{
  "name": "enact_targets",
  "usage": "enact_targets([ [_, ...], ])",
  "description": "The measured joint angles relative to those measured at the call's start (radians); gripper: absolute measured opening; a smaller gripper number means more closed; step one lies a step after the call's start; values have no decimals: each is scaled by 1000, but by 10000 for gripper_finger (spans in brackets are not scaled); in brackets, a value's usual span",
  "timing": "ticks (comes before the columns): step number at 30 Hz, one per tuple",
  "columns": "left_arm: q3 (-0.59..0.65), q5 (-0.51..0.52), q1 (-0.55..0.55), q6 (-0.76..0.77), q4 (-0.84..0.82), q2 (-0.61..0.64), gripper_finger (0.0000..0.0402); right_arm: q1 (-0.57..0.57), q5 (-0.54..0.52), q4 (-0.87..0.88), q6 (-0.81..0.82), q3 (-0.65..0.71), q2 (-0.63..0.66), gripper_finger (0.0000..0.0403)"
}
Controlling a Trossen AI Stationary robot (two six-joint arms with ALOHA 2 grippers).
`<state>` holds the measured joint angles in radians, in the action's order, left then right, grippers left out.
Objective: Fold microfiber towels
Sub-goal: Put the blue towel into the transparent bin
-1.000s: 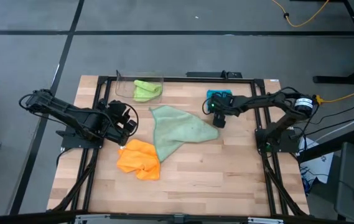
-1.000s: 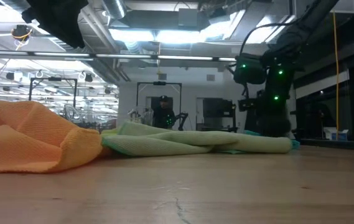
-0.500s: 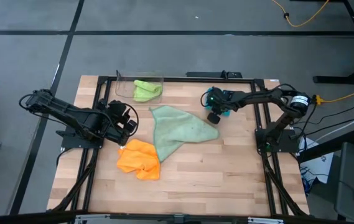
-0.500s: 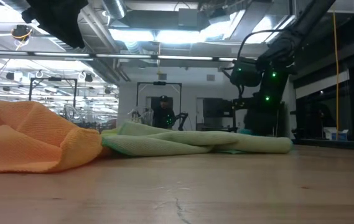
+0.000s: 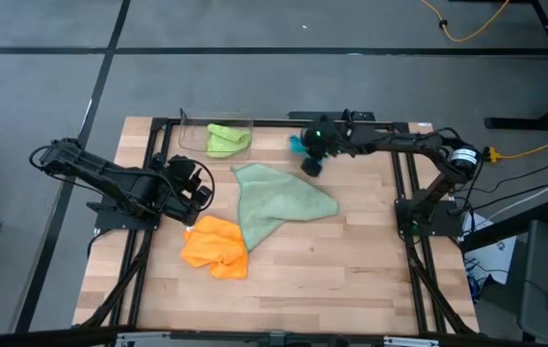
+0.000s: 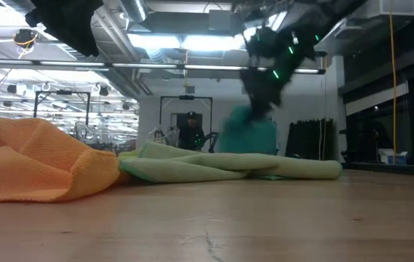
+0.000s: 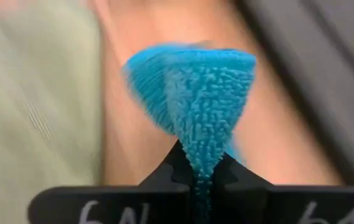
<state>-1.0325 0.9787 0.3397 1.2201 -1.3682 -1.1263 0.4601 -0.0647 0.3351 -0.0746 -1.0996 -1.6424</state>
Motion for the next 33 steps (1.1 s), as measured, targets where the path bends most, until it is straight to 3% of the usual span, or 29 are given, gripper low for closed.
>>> enact_targets([
  [7,0,0,0,0,0,0,126,-37,21,-74,-65,-283,-1,6],
  [12,0,0,0,0,0,0,126,-50,-29,-150,-99,-481,-37,6],
  [19,0,6,0,-1,-1,0,126,-53,-43,-109,-147,-819,-294,6],
  [28,0,5,0,-3,-12,0,126,-23,32,41,-226,-1249,-705,6],
  [33,0,-1,0,-43,-12,0,126,-1,89,-56,-262,-1213,-768,6],
])
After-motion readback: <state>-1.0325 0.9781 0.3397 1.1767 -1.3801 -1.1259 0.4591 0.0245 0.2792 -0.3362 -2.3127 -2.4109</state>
